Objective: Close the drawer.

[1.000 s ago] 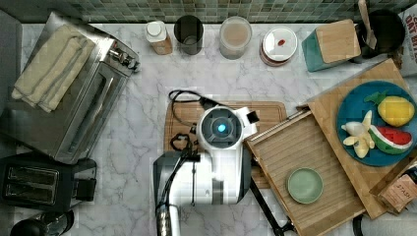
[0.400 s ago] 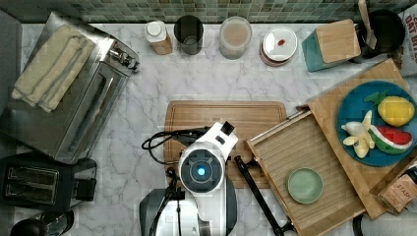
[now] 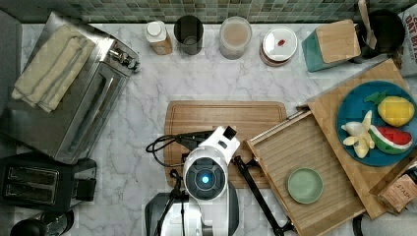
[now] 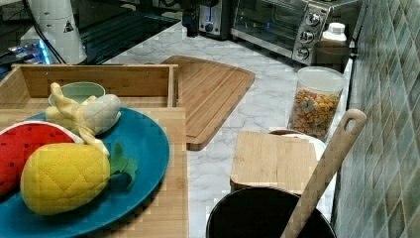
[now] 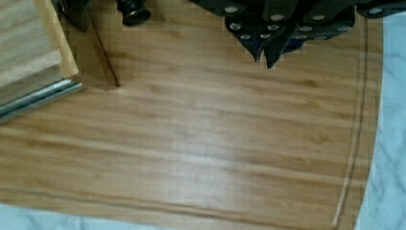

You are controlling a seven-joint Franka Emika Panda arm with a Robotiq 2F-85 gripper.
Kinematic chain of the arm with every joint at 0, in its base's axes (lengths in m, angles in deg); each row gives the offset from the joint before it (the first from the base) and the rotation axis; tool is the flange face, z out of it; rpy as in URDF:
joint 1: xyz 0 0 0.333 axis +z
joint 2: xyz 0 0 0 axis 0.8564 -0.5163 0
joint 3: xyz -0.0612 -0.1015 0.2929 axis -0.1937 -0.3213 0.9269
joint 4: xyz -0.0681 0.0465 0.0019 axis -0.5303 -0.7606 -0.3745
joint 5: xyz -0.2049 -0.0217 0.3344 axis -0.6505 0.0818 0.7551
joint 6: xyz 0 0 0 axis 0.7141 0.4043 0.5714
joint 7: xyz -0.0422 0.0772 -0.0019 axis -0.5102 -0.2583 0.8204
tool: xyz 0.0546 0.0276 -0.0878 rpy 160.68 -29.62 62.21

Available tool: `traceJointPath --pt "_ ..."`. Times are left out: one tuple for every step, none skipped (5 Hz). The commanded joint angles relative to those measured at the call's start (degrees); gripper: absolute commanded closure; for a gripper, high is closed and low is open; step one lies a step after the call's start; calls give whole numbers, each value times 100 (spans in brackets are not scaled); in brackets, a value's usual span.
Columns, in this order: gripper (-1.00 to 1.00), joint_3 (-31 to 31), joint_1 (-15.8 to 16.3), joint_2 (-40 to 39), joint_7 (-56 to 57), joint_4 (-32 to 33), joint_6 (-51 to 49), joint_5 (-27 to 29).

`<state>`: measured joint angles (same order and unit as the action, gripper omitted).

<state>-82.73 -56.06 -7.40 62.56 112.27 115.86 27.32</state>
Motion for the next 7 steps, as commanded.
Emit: traceJointPath --pt "100 -366 -133 275 1705 948 47 -359" --pt "100 -500 -230 468 2002 1269 166 -449" --pt "100 -658 -354 660 2352 1515 125 -599" --pt "100 -568 -751 604 2750 1620 257 -773" --pt "100 -850 -770 299 2925 1650 445 -1078" --pt "100 -729 -939 143 2899 1595 186 -1148" --pt "100 -635 -921 182 2676 1575 -198 -1060"
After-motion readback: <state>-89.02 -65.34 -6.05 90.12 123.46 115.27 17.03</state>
